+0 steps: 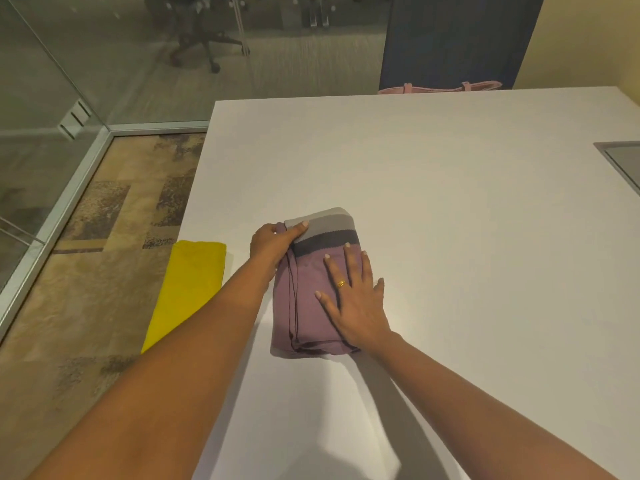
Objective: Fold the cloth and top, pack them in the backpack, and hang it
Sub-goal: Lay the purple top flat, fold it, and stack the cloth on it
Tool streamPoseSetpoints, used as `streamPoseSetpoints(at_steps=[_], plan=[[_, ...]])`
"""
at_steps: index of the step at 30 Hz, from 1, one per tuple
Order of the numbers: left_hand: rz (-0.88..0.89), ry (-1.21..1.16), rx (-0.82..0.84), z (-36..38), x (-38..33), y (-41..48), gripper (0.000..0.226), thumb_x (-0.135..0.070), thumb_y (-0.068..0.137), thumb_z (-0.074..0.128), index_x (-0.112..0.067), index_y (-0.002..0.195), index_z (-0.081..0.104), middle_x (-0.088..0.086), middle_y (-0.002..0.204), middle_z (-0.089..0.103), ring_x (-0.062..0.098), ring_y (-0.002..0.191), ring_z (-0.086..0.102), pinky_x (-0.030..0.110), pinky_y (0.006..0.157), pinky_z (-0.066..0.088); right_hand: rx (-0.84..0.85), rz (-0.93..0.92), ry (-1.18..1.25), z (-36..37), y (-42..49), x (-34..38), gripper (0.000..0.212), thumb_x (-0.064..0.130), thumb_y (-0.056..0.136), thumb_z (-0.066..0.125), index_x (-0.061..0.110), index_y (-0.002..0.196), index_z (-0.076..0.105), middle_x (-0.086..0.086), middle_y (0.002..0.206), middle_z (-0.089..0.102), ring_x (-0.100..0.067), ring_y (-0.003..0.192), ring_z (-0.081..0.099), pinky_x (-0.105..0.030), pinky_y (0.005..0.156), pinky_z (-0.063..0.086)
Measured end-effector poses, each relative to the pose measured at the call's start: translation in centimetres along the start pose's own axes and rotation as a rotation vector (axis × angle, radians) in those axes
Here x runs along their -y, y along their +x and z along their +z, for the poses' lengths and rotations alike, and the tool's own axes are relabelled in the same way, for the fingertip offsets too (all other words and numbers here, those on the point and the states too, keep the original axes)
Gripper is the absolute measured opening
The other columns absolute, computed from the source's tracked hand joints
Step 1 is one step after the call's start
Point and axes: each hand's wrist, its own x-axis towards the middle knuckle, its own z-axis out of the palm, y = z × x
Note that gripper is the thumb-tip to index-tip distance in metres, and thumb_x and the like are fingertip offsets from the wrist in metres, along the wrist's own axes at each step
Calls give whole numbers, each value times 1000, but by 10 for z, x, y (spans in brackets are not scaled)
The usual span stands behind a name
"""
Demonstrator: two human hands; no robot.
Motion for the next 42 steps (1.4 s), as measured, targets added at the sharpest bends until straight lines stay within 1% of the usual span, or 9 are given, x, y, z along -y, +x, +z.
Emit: streamPoseSetpoints(at_steps=[6,10,15,19,24,28,31,36,42], plan=[[43,146,10,-6,3,8,44,-34,91,56,4,113,50,21,123,54,28,96,51,24,60,36,75,-22,-207,6,4,14,67,61,93,4,27,144,32,-12,153,25,-39,140,22,-70,95,30],[102,393,8,-14,-3,22,39,-32,95,50,5,106,52,27,120,55,37,106,53,35,75,41,59,12,-297,9,5,17,69,59,93,2,27,137,44,-11,146,41,-36,134,35,-67,93,34],[170,571,-26,-11,-1,32,37,-32,97,46,2,112,49,20,117,56,35,106,53,34,78,40,131,-45,-231,8,8,19,73,64,84,-3,34,147,18,-10,157,13,-36,143,9,-68,104,15],[167,521,-117,-7,4,26,36,-31,97,46,-1,114,48,18,119,57,33,108,52,33,78,37,-80,-75,-195,-2,17,20,45,38,82,29,20,107,62,-12,112,57,-33,102,50,-43,75,39],[484,407,-367,10,13,-18,33,-11,96,44,-7,128,45,11,133,49,27,124,45,39,103,35,-186,-170,102,-4,32,8,46,26,85,35,5,122,54,-14,130,51,-28,120,44,-42,99,37],[688,651,-149,35,35,-52,43,-18,100,34,-13,142,33,7,155,22,22,145,13,38,120,7,-225,-133,300,6,34,8,43,17,97,42,3,137,39,-13,145,37,-21,138,27,-40,116,22],[648,852,-57,36,66,-44,61,-45,94,4,-20,149,10,0,158,5,16,146,-1,35,117,-6,-232,-136,132,15,32,6,47,21,96,40,8,141,35,-9,151,31,-20,141,25,-46,116,16],[687,939,-76,26,89,-27,64,-48,99,4,-13,143,33,6,148,38,27,136,35,52,108,12,-158,-116,-44,22,30,5,57,37,92,28,14,145,30,-5,155,23,-15,143,19,-47,111,5],[690,966,-79,26,90,-24,67,-50,98,4,-12,140,40,6,145,42,27,134,39,53,108,16,-30,-103,-87,25,36,1,64,42,91,18,18,149,11,0,158,2,-12,145,-1,-46,113,-5]])
